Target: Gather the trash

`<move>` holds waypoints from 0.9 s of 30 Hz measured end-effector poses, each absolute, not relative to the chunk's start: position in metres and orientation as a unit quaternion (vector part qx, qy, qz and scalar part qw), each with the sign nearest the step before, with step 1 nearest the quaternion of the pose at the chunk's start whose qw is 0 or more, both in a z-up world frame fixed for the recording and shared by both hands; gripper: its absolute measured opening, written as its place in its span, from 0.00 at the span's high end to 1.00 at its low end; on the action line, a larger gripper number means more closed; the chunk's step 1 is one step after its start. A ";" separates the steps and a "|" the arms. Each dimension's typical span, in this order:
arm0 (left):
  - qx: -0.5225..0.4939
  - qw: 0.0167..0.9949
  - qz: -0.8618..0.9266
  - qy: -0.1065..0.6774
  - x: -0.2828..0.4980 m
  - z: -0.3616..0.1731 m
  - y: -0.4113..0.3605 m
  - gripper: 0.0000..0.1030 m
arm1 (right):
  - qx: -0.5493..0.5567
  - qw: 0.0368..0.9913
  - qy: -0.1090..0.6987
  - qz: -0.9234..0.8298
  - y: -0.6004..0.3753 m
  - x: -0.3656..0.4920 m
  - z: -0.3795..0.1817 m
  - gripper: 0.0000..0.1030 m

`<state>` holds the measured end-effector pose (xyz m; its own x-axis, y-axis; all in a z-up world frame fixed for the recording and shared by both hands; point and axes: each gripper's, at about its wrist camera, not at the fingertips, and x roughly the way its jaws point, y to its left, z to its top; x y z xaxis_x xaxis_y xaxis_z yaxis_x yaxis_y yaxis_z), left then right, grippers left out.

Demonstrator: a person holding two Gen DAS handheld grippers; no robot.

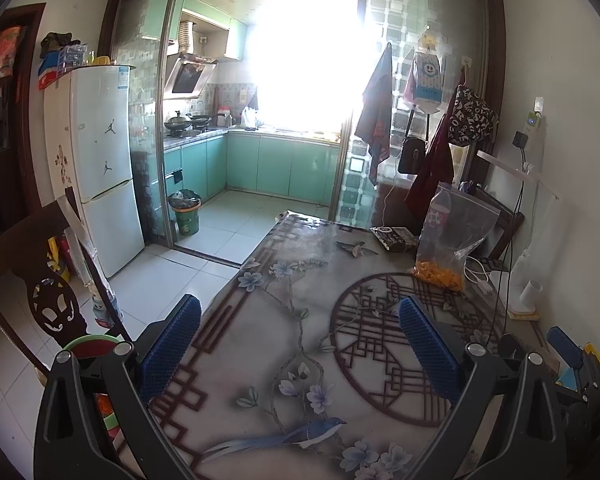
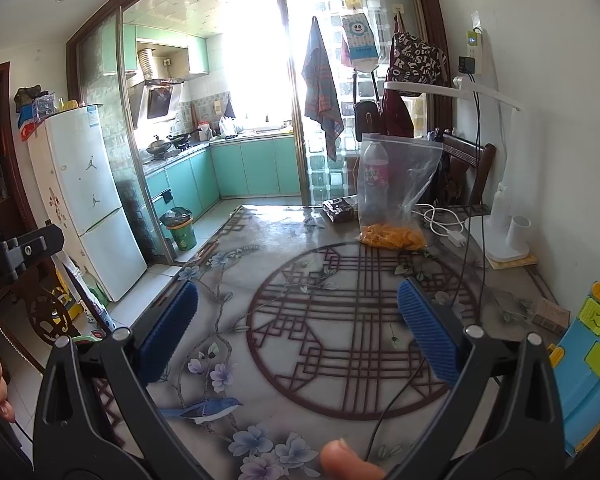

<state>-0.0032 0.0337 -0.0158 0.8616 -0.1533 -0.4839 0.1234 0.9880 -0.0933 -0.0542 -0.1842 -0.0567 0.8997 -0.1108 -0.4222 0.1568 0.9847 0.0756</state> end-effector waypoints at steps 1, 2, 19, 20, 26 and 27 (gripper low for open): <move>-0.028 0.964 -0.072 0.254 -0.002 -0.017 0.034 0.08 | 0.054 0.973 0.213 -0.069 -0.184 -0.054 -0.057 0.04; -0.028 0.964 -0.072 0.255 -0.001 -0.018 0.034 0.08 | 0.054 0.973 0.214 -0.069 -0.184 -0.054 -0.057 0.04; -0.024 0.960 -0.078 0.266 0.016 -0.028 0.034 0.08 | 0.058 0.971 0.223 -0.066 -0.181 -0.035 -0.066 0.04; -0.023 0.961 -0.077 0.266 0.018 -0.028 0.033 0.08 | 0.059 0.971 0.224 -0.065 -0.181 -0.033 -0.067 0.04; -0.021 0.955 -0.065 0.289 0.037 -0.046 0.029 0.08 | 0.093 0.960 0.258 -0.061 -0.192 -0.013 -0.091 0.04; -0.022 0.952 -0.061 0.298 0.043 -0.053 0.029 0.08 | 0.110 0.953 0.276 -0.058 -0.195 -0.005 -0.105 0.04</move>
<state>0.0425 0.0293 -0.0534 0.8150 -0.1295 -0.5648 0.1031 0.9916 -0.0786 -0.0046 -0.1950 -0.1051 0.8406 -0.0506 -0.5393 0.1718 0.9691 0.1769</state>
